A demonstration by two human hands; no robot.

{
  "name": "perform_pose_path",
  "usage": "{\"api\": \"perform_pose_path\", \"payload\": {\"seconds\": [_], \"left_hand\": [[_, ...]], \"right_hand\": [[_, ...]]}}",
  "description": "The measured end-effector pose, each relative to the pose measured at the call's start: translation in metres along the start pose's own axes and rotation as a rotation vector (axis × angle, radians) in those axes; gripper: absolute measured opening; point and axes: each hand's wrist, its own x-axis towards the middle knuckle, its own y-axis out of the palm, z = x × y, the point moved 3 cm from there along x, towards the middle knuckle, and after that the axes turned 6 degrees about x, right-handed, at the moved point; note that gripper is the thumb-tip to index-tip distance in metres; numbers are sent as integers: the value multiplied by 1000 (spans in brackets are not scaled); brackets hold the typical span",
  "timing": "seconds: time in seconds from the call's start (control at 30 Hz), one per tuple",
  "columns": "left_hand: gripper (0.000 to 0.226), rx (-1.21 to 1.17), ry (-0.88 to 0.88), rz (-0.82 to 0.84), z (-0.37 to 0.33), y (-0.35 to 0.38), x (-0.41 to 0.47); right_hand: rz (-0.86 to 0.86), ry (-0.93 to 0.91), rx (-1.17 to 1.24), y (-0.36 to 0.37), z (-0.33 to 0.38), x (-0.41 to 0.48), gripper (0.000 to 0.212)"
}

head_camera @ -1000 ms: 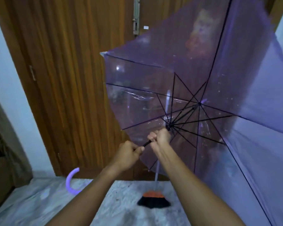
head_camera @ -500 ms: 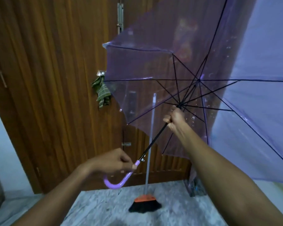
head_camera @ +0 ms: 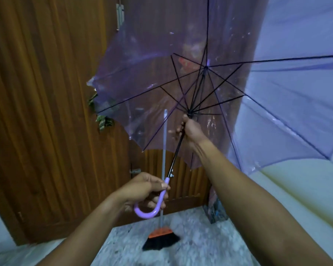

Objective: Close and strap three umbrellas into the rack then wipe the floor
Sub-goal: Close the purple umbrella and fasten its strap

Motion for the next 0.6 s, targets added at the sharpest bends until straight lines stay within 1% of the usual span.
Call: {"api": "perform_pose_path", "payload": {"seconds": [0.1,0.17,0.27,0.33,0.47,0.53,0.6], "left_hand": [[16,-151,4,-92,-15,7,7],[15,-189,34,-124,-26,8,11],[16,-185,50,-165,-34,8,14],[16,-176,49,-188,-33,9,15],[13,-228,65,-218,-27,5,13],[11,-243,87,-229,-26,2,12],[10,-245,101,-230,-27,0,10]], "right_hand": [[103,128,29,14,-30,-24,44],[137,191,17,18,-49,-33,43],[130,186,-23,16,-64,-40,35],[114,183,-30,17,-67,-45,35],[83,229,-124,20,-74,-52,44],[111,228,-171,21,-76,-53,51],[135,210,-194,21,-78,-56,52]]}}
